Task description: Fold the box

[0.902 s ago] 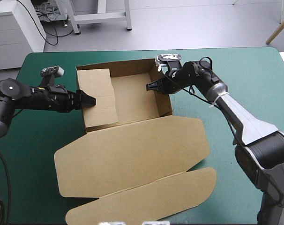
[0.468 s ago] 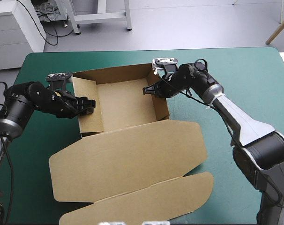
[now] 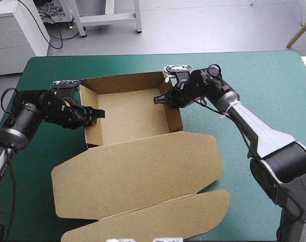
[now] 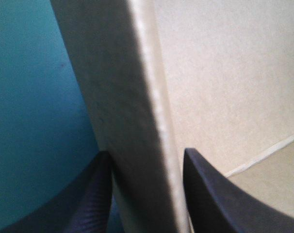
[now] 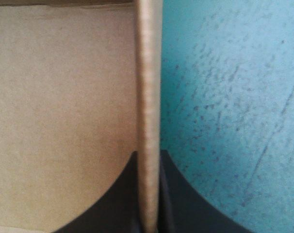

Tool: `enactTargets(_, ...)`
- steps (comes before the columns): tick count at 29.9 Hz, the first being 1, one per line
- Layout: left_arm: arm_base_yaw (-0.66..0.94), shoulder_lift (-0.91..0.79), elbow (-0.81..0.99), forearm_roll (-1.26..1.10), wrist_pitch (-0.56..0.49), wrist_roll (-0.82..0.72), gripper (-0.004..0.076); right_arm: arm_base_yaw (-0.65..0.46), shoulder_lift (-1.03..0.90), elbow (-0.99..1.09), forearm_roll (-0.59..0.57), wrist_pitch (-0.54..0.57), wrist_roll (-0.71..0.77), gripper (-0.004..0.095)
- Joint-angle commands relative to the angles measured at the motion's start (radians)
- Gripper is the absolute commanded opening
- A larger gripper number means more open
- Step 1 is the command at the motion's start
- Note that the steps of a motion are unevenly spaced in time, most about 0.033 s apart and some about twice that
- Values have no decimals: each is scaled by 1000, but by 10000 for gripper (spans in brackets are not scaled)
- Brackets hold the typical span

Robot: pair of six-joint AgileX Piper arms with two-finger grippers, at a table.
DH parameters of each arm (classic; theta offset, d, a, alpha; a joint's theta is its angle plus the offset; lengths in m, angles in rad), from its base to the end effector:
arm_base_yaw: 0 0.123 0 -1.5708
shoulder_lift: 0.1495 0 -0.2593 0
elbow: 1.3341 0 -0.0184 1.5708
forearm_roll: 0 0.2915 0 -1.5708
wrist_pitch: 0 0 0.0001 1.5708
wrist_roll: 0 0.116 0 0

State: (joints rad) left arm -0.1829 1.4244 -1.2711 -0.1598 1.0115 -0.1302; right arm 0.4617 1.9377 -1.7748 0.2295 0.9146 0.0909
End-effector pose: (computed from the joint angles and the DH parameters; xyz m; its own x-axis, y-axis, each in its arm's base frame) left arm 0.3391 -0.0787 0.2804 -0.8956 -0.0498 -0.4421 0.0534 0.9745 -0.2180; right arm 0.4238 0.2343 0.2501 -0.8440 -0.1668 -0.5097 -0.3432 0.8983 0.2742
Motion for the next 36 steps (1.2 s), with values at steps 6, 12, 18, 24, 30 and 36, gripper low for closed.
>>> enactTargets(6, -8, -31, -27, 184, 60, -52, -10, 6, -65, -32, 32, -18, 23, -17)
enactTargets(12, -8, -31, -27, 228, 67, -86, -10, 23, -65, -32, 24, -18, 33, -18)
enactTargets(18, -8, -10, -27, 251, 95, -118, -10, 59, -65, -32, -13, -18, 50, -18)
enactTargets(24, -29, 23, -27, 247, 105, -121, -10, 64, -67, -32, -63, 29, 82, -18)
enactTargets(30, -102, 87, -84, 253, 97, -122, -10, 60, -90, -32, -242, 172, 137, -19)
enactTargets(36, -170, 210, -239, 236, 167, -125, -10, 15, -134, -32, -275, 290, 122, -19)
